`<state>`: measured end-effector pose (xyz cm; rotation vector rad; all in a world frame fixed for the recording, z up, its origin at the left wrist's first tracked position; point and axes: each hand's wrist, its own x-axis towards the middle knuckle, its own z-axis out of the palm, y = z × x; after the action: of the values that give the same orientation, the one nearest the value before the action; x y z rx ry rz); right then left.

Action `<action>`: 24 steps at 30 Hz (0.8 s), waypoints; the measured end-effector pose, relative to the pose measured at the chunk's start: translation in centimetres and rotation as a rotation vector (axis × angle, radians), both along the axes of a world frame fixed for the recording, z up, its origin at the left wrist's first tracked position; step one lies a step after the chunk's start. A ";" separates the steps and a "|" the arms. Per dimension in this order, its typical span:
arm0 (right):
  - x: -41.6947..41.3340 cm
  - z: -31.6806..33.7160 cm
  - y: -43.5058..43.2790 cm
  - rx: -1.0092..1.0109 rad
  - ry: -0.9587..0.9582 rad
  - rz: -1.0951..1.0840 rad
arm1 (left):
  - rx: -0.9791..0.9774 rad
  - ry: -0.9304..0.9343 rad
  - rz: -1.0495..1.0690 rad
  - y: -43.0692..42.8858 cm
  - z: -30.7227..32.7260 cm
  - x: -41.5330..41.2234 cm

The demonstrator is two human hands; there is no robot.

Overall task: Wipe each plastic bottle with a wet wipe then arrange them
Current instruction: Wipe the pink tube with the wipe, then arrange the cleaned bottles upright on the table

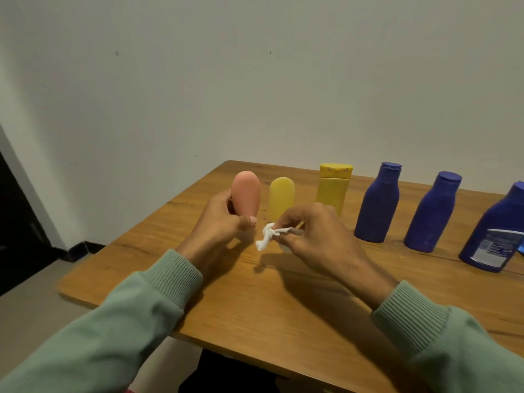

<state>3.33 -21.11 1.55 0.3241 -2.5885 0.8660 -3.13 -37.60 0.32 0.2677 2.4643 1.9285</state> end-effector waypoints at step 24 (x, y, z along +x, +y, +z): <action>-0.9 -0.6 -3.8 0.081 -0.180 0.121 | -0.133 0.000 0.023 0.1 -1.0 -4.0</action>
<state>2.39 -24.95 0.90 0.4491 -2.7999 0.8692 -7.10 -37.50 -0.72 0.2396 2.5921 1.7625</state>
